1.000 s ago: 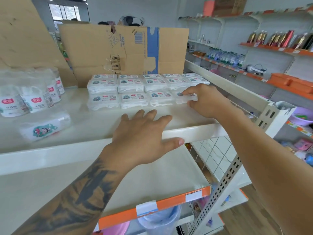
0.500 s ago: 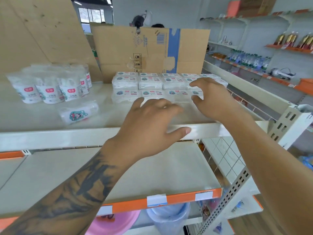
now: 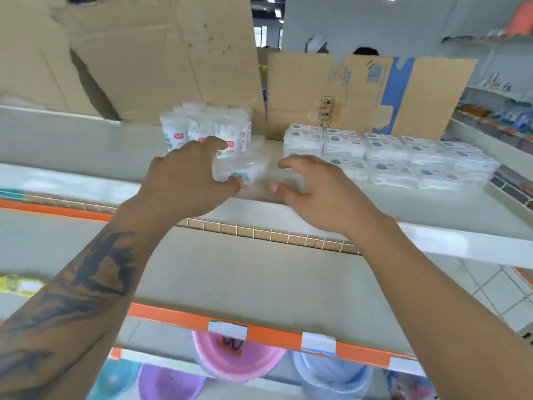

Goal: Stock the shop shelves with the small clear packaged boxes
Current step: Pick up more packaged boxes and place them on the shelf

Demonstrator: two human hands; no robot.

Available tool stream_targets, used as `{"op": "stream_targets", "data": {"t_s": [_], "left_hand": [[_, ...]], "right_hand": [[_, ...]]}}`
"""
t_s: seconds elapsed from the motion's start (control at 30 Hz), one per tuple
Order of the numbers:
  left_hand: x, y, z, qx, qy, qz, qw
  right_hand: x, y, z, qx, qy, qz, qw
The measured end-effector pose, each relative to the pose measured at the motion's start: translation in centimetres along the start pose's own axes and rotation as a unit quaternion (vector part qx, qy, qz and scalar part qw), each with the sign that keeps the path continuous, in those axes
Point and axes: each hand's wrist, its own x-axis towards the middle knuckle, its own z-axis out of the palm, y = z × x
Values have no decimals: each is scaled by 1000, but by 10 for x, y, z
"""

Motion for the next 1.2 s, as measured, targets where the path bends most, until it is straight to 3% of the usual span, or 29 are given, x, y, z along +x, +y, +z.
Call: {"op": "stream_targets", "data": {"t_s": [0.13, 0.27, 0.47, 0.57, 0.67, 0.83, 1.0, 1.2], "left_hand": [[1, -16, 0, -117, -20, -20, 993], [-8, -21, 0, -242, 2, -24, 970], [-25, -11, -10, -422, -12, 26, 906], [-29, -5, -8, -446, -18, 61, 893], [-37, -2, 0, -430, 0, 80, 899], [-52, -2, 12, -331, -2, 85, 940], [-54, -20, 22, -131, 36, 117, 984], [-32, -82, 5, 27, 67, 72, 995]], "right_hand": [[10, -16, 11, 11, -31, 4, 999], [15, -25, 12, 156, 3, 15, 988], [17, -52, -1, 388, 126, 7, 913], [10, -61, -7, 455, 124, 0, 882], [4, -59, -14, 458, 84, -19, 885], [-6, -52, -9, 424, 63, -43, 902], [-13, -50, 5, 360, 97, -45, 927], [7, -69, 24, 251, 139, -20, 958]]}}
